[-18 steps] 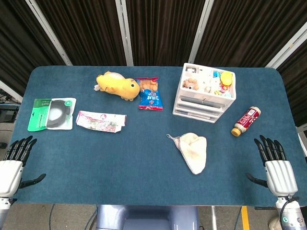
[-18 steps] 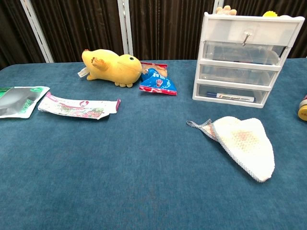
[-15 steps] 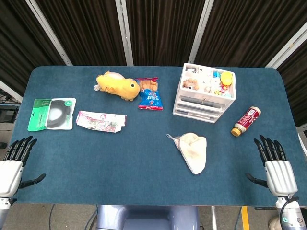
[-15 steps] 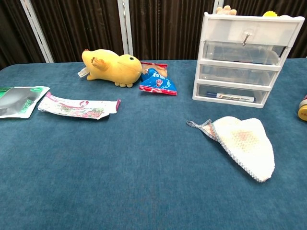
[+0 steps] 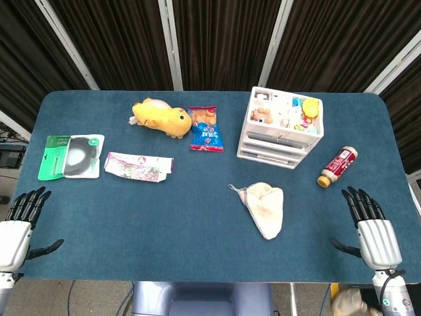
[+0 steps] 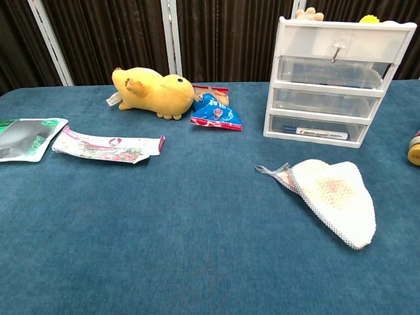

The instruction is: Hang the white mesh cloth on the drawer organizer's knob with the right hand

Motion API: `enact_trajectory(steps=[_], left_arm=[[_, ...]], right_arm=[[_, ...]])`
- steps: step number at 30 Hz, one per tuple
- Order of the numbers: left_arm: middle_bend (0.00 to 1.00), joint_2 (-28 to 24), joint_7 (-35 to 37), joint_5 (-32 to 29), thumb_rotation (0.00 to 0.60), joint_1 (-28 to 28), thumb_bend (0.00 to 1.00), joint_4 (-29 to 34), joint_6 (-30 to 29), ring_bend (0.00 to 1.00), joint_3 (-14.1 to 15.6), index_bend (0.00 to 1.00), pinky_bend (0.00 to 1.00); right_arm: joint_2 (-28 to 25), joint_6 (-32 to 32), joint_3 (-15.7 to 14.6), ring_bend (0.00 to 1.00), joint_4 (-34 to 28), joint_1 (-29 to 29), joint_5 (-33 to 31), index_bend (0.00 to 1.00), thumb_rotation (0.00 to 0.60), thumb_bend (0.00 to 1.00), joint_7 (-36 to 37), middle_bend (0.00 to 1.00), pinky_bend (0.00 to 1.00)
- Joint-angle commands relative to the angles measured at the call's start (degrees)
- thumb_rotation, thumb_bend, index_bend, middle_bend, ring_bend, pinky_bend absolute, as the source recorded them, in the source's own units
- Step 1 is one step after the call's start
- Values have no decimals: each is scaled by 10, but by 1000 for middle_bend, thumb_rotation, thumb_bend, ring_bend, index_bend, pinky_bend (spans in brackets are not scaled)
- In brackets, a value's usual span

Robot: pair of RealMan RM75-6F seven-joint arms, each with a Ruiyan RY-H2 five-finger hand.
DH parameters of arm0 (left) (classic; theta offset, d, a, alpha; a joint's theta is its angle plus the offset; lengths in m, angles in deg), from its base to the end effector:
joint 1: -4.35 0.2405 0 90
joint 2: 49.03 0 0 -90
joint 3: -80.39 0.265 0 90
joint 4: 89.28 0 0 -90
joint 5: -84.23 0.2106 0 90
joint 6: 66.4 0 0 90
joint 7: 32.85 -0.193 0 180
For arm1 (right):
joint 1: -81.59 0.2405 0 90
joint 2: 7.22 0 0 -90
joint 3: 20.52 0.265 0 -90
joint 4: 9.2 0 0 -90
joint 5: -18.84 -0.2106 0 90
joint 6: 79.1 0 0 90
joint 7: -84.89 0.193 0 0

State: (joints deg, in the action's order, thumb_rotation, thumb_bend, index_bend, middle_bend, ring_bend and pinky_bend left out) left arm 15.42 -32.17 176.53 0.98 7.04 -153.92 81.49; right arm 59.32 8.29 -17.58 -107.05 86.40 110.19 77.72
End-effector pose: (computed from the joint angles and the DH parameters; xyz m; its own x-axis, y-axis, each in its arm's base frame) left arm -0.2939 0.2061 0.1422 0.3222 0.0439 0.9457 0.9438 -0.0929 -0.3172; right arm -0.2756 -0.2275 0.1428 0.3861 0.0416 0.9215 -0.9153 -0.1068 0.3883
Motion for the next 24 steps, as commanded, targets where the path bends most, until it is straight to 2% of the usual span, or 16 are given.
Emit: enact_trajectory(steps=[1,5,9,16,24], left_arm=[[0,-1,2,1,600,0,1,0,0,0,0,0,0],[0,-2,7,1,600,0,0,2,-1,0,1,0,0],[0,-4,10,3,600,0,1,3,-1,0,1,0,0],[0,-8,15,1,600,-1,1,6,3,0,2,0,0],[0,-12,23,0,600,-3,1,9,8,0,3,0,0]], right_arm=[[1,-15,8,560,-30,11,-7,74,600,14,-19,525,749],[7,-78,14,772,-90,41,-45,90,600,14,-70,753,910],[35,-133,21,856,-122,72,-93,96,600,14,-155,846,965],[123,-184,47,916,-119,121,-212,149,600,14,-273,915,986],[204,-197,87,930,-50,172,-307,242,600,28,-327,932,988]])
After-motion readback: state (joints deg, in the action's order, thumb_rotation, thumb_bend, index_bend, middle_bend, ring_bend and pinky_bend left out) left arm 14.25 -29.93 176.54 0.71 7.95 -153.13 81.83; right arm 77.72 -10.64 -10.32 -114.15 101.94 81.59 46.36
